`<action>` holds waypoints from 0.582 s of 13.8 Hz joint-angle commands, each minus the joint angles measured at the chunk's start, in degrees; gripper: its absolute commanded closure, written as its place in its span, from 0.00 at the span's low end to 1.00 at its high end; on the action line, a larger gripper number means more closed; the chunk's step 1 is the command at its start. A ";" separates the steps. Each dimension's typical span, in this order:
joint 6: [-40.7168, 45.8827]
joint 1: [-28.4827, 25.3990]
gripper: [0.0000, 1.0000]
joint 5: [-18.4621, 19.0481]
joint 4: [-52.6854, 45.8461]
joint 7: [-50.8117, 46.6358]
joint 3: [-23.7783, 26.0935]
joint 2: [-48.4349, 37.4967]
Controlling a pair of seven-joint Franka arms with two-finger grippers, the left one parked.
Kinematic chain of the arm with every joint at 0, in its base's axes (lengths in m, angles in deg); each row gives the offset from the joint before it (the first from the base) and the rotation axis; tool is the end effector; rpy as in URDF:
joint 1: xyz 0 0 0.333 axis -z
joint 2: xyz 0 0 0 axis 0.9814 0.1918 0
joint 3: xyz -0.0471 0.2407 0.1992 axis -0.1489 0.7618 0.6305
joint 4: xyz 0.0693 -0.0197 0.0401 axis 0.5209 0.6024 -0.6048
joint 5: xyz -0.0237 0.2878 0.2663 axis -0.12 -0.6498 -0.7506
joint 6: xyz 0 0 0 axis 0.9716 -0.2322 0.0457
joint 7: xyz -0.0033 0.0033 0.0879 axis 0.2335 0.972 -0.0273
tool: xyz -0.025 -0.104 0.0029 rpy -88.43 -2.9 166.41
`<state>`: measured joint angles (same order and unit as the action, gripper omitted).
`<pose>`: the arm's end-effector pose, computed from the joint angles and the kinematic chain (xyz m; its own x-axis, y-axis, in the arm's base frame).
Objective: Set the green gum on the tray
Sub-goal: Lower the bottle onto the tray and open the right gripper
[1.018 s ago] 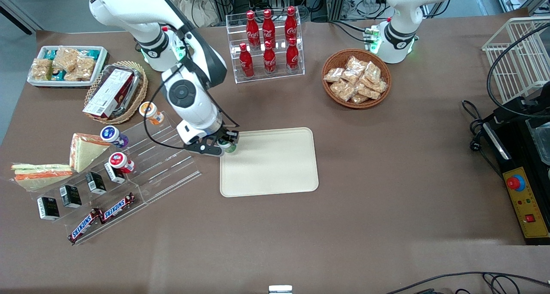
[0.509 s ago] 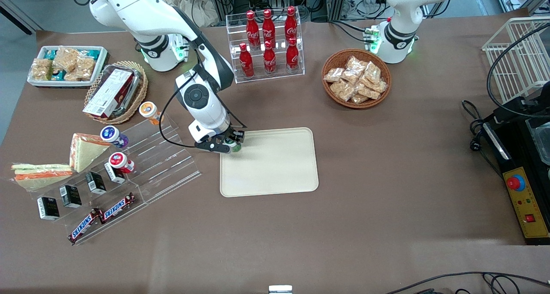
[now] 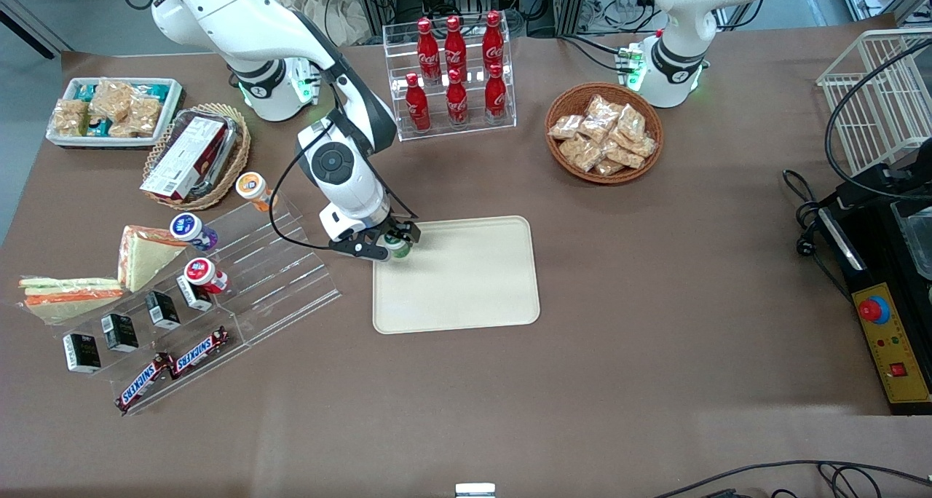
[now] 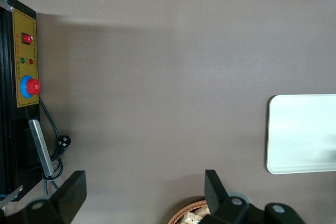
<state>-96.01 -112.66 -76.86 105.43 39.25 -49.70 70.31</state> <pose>0.4700 0.3294 0.2452 0.9635 -0.2673 -0.0176 -0.2677 -0.9589 -0.0936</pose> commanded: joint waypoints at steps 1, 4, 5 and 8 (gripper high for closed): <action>2.48 -0.21 0.00 -1.52 -1.46 0.41 -0.43 -2.51; 14.75 0.05 0.00 -0.99 -8.30 0.76 -0.61 -5.59; 20.11 0.14 0.00 -0.90 -11.90 1.02 -0.61 -6.38; 36.89 2.51 0.00 1.11 -25.42 4.87 -0.34 -8.05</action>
<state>-68.35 -111.81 -76.64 88.38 40.86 -50.14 62.56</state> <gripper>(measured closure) 0.000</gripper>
